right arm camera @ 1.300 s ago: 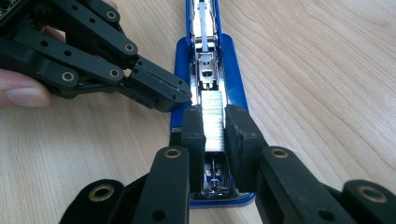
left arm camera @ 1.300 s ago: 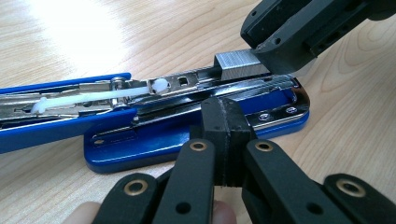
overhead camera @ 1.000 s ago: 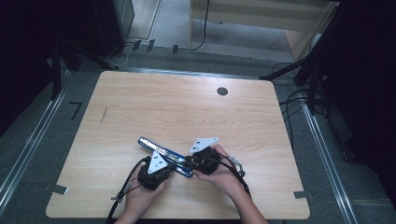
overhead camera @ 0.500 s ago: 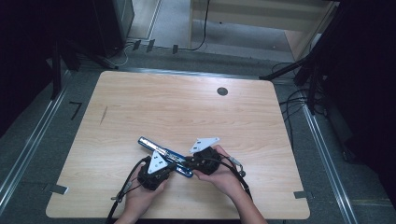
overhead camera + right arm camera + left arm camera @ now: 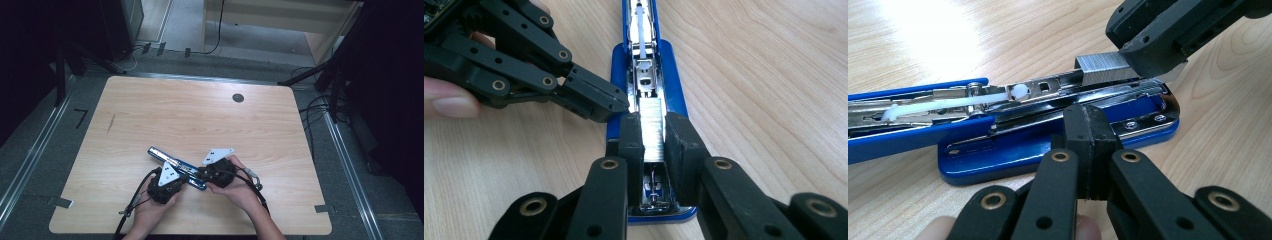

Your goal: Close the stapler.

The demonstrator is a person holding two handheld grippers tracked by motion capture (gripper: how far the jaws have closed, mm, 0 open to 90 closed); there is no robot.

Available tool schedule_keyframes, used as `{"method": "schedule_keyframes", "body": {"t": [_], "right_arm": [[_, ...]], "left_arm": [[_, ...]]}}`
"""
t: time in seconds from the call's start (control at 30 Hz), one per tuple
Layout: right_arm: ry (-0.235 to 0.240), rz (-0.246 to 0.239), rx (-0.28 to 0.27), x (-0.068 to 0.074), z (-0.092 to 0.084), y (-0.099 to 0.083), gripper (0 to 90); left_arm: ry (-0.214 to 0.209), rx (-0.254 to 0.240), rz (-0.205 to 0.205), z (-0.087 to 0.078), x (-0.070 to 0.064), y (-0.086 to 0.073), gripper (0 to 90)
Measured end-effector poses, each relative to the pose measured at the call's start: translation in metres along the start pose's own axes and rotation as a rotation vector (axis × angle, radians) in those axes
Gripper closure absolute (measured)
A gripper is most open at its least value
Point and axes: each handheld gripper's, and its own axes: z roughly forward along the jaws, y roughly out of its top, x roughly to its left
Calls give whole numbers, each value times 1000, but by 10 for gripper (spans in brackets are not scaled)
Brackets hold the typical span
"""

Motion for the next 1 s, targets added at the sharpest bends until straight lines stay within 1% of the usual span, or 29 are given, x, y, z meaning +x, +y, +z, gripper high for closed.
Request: {"method": "schedule_keyframes", "body": {"t": [0.13, 0.43, 0.53, 0.57, 0.67, 1.0], "right_arm": [[3, -2, 11, 1, 1, 0, 796], [-2, -5, 11, 1, 0, 0, 795], [-13, -14, 0, 3, -1, 1, 796], [-14, -24, -1, 3, -1, 1, 796], [-30, -42, 15, 4, 0, 2, 796], [-29, -39, 22, 5, 1, 2, 796]], "left_arm": [[0, -1, -1, 0, 0, 0, 900], [0, -1, -1, 0, 0, 0, 900], [0, -1, -1, 0, 0, 0, 900], [-1, 0, -1, 0, 0, 0, 900], [-1, 0, -1, 0, 0, 0, 900], [0, 0, 0, 0, 0, 0, 900]]}}
